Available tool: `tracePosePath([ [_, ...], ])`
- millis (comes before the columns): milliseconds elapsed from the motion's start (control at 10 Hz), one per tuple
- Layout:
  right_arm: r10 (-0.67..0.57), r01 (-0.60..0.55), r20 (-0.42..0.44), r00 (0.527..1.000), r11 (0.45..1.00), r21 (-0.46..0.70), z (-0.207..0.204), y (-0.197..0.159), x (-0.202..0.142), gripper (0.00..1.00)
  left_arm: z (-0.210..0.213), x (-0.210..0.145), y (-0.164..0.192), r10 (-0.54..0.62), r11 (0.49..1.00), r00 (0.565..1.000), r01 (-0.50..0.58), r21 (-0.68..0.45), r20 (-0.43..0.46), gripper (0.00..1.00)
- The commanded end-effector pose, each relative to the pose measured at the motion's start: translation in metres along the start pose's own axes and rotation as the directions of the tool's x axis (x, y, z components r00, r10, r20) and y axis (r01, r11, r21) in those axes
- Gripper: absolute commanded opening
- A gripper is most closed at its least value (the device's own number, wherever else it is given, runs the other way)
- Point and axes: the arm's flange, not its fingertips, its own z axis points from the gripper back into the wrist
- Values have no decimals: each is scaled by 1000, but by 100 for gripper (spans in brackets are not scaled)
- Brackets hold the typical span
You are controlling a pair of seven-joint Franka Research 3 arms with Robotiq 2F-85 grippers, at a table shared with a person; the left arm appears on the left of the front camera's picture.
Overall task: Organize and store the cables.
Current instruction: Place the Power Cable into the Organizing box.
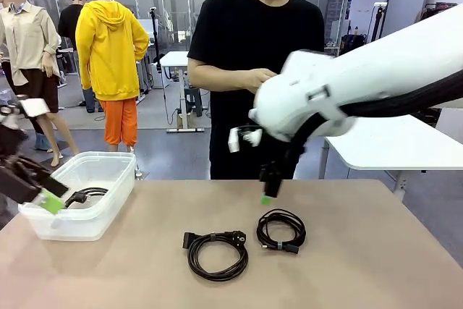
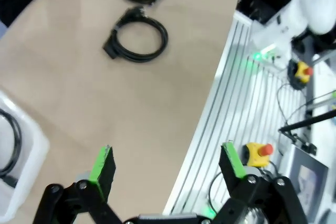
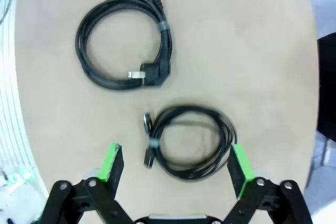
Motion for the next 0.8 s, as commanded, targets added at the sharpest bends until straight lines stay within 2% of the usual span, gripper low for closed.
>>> tracePosePath([
  [0,-45,50,122,992,998,-37,21,21,-70,100,-26,32,5,-51,998,997,53,32,-56,100],
  [200,-116,137,282,953,989,-56,35,34,-136,100,-52,70,5,-103,993,985,110,42,-138,100],
  [500,-157,228,448,880,967,-110,49,54,-209,100,-108,121,4,-195,977,939,211,29,-283,100],
  [700,-46,144,558,829,981,-133,43,60,-243,100,-147,150,4,-226,965,902,258,39,-368,100],
])
